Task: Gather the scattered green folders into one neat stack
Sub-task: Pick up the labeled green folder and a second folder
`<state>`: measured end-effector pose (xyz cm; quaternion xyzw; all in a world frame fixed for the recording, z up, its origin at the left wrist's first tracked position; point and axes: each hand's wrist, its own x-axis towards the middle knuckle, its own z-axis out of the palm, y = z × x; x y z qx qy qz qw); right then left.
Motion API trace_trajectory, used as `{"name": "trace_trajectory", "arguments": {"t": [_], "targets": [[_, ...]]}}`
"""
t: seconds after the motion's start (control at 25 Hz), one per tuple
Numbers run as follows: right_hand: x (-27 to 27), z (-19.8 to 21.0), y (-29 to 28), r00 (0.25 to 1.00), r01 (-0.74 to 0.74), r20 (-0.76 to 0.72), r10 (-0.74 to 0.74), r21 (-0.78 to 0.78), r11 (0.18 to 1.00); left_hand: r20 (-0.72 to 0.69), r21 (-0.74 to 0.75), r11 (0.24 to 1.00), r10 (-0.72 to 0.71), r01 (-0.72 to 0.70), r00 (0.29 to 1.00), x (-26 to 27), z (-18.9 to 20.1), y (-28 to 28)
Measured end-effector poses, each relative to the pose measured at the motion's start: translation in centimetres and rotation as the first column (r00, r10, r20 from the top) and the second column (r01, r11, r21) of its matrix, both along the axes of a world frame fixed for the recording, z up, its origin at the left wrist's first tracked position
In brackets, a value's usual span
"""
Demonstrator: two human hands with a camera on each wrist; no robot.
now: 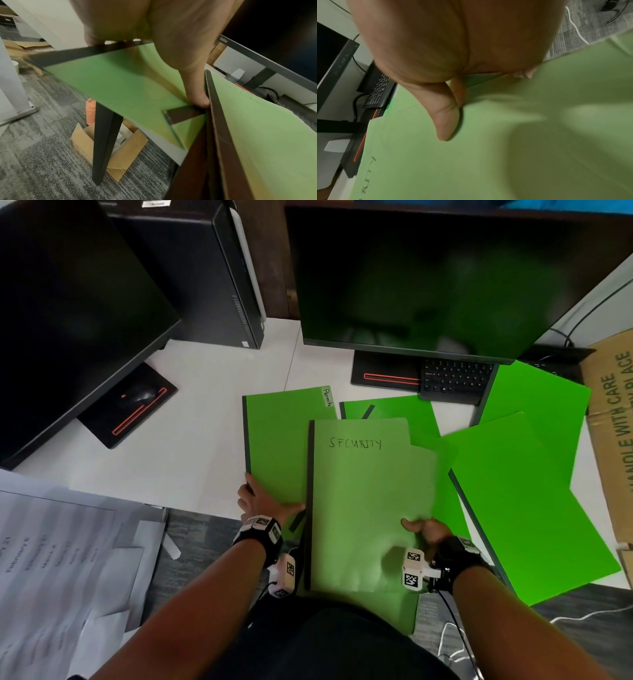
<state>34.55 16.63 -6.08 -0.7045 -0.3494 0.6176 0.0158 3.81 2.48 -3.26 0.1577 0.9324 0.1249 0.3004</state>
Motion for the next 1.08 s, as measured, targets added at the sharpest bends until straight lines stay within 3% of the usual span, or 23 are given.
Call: {"name": "trace_trajectory", "arguments": {"t": [0.16, 0.28, 0.48, 0.68, 0.8, 0.92, 1.08], "targets": [[0.0, 0.1, -0.2, 0.999, 0.046, 0.013, -0.046, 0.016, 0.999, 0.017, -0.062, 0.992, -0.106, 0.107, 0.994, -0.3, -0.1, -0.4], [0.0, 0.7, -0.2, 0.999, -0.017, 0.035, 0.016, 0.033, 0.999, 0.03, -0.047, 0.989, -0.142, 0.143, 0.989, -0.6, 0.1, -0.2], [0.6, 2.3, 0.2, 0.997, 0.072, -0.018, -0.072, 0.049, 0.996, 0.134, 0.084, 0.993, 0.069, -0.081, 0.989, -2.9, 1.2, -0.4], [0.9, 4.9, 0.4, 0.987, 0.141, -0.088, -0.136, 0.053, 0.989, 0.23, -0.025, 0.998, 0.053, -0.049, 0.972, -6.5, 1.6, -1.5], [1.1, 3.9, 0.5, 0.985, 0.15, -0.094, -0.147, 0.035, 0.988, 0.305, -0.091, 0.986, 0.161, -0.14, 0.939, -7.0, 2.1, -0.8], [0.8, 3.1, 0.3, 0.989, 0.138, -0.057, -0.135, 0.058, 0.989, 0.28, -0.016, 0.995, 0.1, -0.1, 0.955, -6.7, 1.7, 0.1], [1.8, 1.8, 0.8, 0.968, 0.207, -0.161, -0.19, 0.1, 0.973, 0.249, 0.229, 0.973, -0.057, -0.002, 0.967, -8.0, 1.6, -0.4]]}}
